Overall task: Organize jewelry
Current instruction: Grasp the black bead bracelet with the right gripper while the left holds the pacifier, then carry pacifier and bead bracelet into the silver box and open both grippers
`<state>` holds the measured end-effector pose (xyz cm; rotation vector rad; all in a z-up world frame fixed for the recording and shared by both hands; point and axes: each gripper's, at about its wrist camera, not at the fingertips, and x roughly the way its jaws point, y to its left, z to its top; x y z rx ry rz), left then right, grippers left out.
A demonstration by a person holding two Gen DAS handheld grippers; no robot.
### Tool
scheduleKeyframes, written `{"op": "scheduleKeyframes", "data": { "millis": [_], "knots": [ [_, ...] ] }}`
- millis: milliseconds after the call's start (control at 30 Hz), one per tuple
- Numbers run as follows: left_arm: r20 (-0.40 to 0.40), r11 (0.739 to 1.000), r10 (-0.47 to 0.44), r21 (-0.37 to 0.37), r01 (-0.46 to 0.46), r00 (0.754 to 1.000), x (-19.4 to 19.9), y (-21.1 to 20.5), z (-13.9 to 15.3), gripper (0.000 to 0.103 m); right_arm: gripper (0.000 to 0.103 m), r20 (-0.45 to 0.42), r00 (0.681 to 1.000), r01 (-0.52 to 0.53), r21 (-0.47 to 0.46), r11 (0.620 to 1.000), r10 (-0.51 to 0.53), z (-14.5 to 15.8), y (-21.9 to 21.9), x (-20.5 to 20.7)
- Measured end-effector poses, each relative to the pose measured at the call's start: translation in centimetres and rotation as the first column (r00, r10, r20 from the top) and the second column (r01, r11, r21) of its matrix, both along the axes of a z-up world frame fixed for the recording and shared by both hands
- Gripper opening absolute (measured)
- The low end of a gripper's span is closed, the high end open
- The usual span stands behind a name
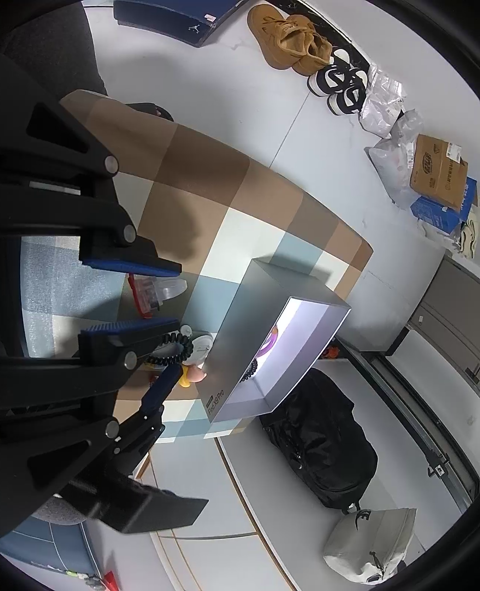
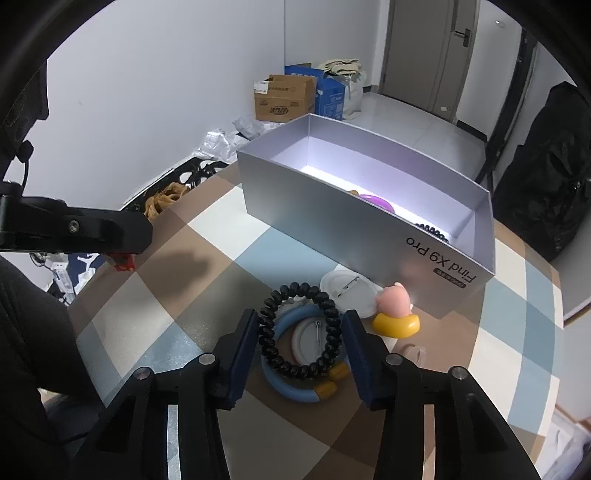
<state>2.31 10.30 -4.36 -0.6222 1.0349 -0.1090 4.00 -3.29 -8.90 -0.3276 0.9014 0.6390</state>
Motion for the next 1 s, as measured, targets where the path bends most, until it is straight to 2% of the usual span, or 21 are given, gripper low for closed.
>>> {"op": "scheduleKeyframes", "data": {
  "millis": [200, 433, 600, 1000],
  "knots": [
    [0.025, 0.999, -0.005, 0.032, 0.004, 1.000, 0.1, -0.5, 0.5, 0.017, 0.045, -0.024, 1.000, 0.020, 0.082, 0.996, -0.018, 1.4, -1.0, 0.4],
    [0.074, 0.993, -0.029, 0.121, 0.019, 0.997, 1.0, -1.8, 2.0, 0.017, 0.045, -0.047, 0.998, 0.058, 0.172, 0.983, -0.051, 3.1, -2.3, 1.1],
    [0.083, 0.988, -0.033, 0.155, 0.020, 0.996, 2.3, -2.2, 3.0, 0.017, 0.045, -0.066, 0.994, 0.095, 0.233, 0.968, -0.082, 4.4, -3.6, 2.3],
    [0.080, 0.981, -0.078, 0.183, 0.062, 0.994, 7.1, -4.3, 4.1, 0.017, 0.045, -0.091, 0.989, 0.144, 0.334, 0.931, -0.120, 7.0, -6.0, 6.8]
  ]
}}
